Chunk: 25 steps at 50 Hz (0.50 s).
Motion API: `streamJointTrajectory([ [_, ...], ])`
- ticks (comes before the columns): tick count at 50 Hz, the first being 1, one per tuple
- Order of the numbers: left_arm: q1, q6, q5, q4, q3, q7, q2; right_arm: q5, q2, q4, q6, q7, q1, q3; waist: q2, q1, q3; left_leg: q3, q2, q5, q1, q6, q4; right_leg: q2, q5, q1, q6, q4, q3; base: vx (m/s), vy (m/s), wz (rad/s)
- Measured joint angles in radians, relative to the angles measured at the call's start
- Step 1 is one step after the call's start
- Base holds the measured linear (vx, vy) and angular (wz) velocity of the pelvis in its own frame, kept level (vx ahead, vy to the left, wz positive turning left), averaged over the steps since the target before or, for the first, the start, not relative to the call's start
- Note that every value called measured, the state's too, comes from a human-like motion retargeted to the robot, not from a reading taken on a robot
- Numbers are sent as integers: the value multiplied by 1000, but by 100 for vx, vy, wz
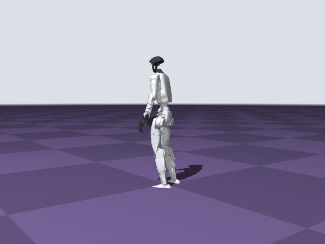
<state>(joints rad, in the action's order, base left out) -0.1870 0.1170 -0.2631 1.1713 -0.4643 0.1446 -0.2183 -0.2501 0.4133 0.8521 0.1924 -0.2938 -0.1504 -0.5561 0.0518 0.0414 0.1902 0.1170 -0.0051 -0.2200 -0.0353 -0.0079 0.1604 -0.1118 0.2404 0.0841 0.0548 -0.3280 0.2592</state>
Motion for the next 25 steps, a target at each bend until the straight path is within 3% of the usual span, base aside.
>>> streamJointTrajectory([
  [7,41,-18,2,6,54,13,-25,47,216,-514,83,-39,-4,76,-64,-35,-8,20,-5,-23,4,7,19,-16,13,39,15,-96,-24,-1,8,-8],
  [13,62,-30,30,21,62,9,-43,112,435,-864,99,-75,-180,147,-127,-42,-28,28,-21,-34,4,16,41,-47,24,89,28,-218,-44,0,6,-2],
  [19,63,-29,78,39,48,7,-65,133,554,-911,74,-96,-459,126,-175,8,-52,25,-19,-53,4,21,70,-45,20,65,33,-191,-38,1,0,-1],
  [25,64,-32,97,64,46,-6,-87,145,547,-762,53,-58,-669,3,-204,60,-66,28,2,-80,16,16,93,-17,5,-4,39,-90,-16,6,0,-8],
])
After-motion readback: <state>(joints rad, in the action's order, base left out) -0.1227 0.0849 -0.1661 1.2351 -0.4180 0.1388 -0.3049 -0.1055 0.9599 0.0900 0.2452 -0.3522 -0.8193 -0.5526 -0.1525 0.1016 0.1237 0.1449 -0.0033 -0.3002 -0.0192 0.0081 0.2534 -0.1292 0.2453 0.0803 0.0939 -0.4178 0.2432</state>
